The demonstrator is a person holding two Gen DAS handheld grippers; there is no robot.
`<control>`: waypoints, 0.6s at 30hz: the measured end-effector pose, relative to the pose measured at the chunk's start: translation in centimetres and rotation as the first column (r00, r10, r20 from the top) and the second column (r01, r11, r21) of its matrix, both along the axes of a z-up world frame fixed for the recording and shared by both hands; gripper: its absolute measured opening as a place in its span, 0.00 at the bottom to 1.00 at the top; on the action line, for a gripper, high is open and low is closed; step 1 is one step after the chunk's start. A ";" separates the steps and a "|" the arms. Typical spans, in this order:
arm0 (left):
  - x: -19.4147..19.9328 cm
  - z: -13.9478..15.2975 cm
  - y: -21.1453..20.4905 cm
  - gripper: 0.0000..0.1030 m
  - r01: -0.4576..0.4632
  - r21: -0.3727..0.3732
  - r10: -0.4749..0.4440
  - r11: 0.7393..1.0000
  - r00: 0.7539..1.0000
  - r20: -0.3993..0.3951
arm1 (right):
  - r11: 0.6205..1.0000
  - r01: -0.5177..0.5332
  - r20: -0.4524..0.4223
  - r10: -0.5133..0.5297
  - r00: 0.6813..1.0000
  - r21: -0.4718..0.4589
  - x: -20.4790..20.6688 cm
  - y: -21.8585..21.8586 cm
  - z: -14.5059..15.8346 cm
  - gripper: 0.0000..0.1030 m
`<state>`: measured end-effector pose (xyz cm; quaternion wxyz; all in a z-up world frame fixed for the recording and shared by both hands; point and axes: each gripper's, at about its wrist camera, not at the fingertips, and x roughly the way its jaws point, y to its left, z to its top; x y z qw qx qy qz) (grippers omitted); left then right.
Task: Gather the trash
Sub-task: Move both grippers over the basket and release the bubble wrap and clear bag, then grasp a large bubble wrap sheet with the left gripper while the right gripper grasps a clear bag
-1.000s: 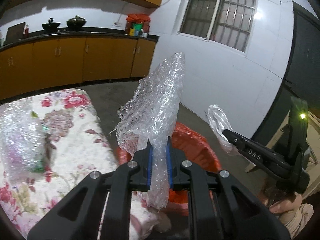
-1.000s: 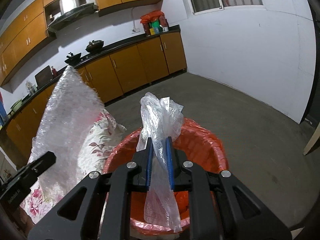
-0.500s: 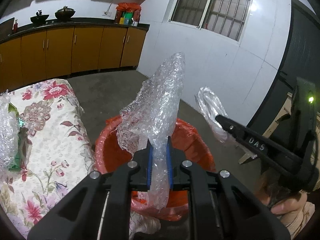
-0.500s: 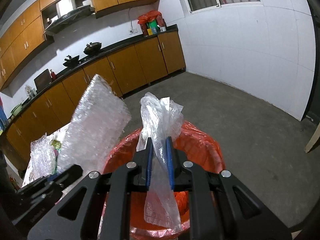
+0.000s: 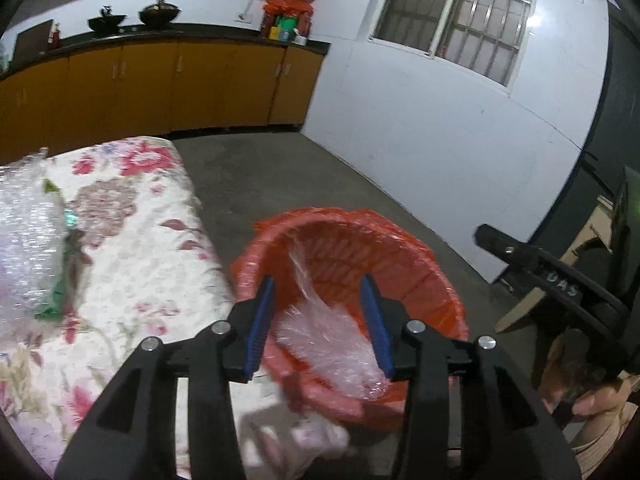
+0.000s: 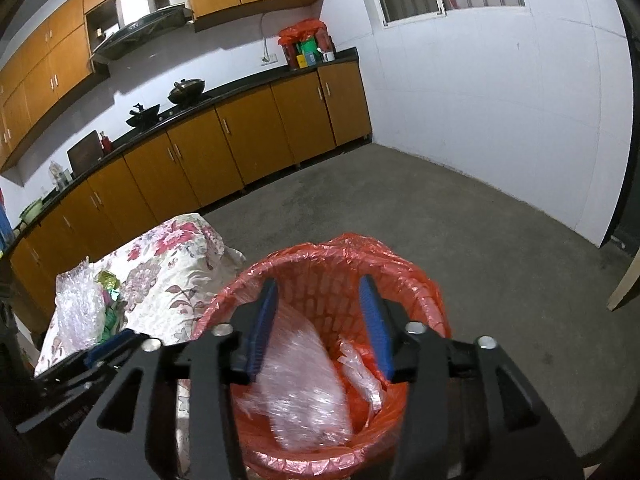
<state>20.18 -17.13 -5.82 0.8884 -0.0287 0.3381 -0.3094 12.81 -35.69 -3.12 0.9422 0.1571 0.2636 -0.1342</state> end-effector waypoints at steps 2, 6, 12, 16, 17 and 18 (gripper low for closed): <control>-0.1 0.2 1.4 0.49 -0.040 0.009 0.040 0.999 0.999 0.019 | 1.000 0.002 0.012 -0.002 1.000 -0.019 0.0 0.5 0.4 0.61; -0.1 0.7 4.3 0.53 -0.126 0.029 0.124 0.992 0.991 0.052 | 0.998 -0.015 0.023 0.016 1.000 -0.054 0.5 1.9 1.2 0.73; 0.0 1.3 10.4 0.61 -0.304 0.076 0.293 0.950 0.948 0.125 | 0.989 -0.117 0.026 0.120 0.992 -0.089 2.2 6.1 1.9 0.78; 0.5 1.4 14.4 0.62 -0.406 0.088 0.392 0.909 0.909 0.144 | 0.976 -0.188 0.024 0.191 0.981 -0.109 3.1 8.8 2.0 0.78; 0.9 1.4 15.6 0.62 -0.438 0.091 0.424 0.894 0.894 0.145 | 0.973 -0.202 0.026 0.206 0.978 -0.111 3.3 9.4 2.0 0.78; 1.2 1.3 16.7 0.62 -0.462 0.092 0.447 0.882 0.883 0.143 | 0.969 -0.220 0.027 0.224 0.974 -0.109 3.5 10.0 1.9 0.78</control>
